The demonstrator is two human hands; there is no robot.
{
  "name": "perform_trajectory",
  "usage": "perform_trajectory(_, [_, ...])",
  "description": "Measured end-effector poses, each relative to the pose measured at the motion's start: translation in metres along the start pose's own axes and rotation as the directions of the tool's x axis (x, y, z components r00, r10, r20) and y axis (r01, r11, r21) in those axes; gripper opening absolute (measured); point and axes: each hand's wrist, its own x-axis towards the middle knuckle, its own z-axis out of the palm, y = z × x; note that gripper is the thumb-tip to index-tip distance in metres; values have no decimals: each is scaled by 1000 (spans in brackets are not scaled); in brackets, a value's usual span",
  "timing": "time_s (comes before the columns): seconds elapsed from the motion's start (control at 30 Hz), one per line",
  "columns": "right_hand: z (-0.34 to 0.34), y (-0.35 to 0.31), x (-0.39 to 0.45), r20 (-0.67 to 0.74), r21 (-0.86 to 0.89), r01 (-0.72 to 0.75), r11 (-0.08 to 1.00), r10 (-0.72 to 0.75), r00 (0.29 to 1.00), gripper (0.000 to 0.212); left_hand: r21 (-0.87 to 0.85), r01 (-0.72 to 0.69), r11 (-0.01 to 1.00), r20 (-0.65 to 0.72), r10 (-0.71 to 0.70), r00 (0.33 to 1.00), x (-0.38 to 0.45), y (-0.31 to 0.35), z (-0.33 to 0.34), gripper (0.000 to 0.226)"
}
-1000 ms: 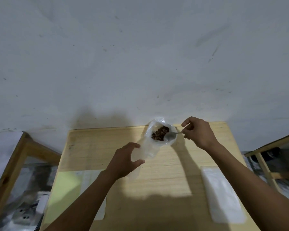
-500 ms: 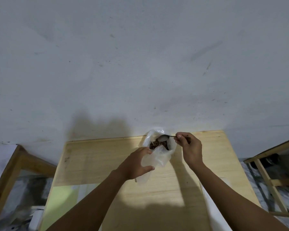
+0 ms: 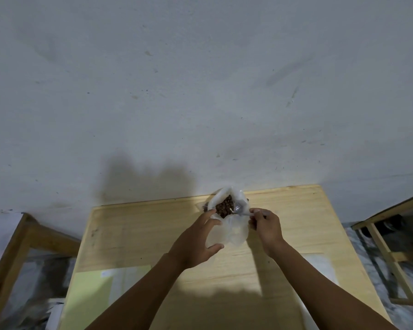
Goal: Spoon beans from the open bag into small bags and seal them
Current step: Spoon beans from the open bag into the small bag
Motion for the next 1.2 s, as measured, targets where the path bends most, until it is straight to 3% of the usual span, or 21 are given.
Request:
perform_trajectory(0.1, [-2,-3,1,-30,104,-76,992,79,996,25,13,-24,1000,-59,25,998,2,0,-1,60])
perform_trajectory(0.2, [-11,-8,-2,-76,148,-48,988,60,995,26,23,-25,999,-178,29,984,-6,-1,-6,60])
perform_trajectory(0.33, [-28,-26,-10,-113,205,30,978,-6,994,25,11,83,996,-282,-77,956,-25,-2,-6,58])
perform_trajectory(0.6, [-51,-69,-38,-70,182,131,974,-120,990,24,5,251,968,-244,-242,939,-29,4,-4,61])
perform_trajectory(1.0, [-44,-73,-82,96,-125,349,929,-338,936,22,-1,243,970,-241,-236,941,-27,13,-4,66])
perform_trajectory(1.2, [-44,-74,-87,142,-133,395,909,-377,915,21,-10,262,965,-243,-256,936,-31,9,-8,66])
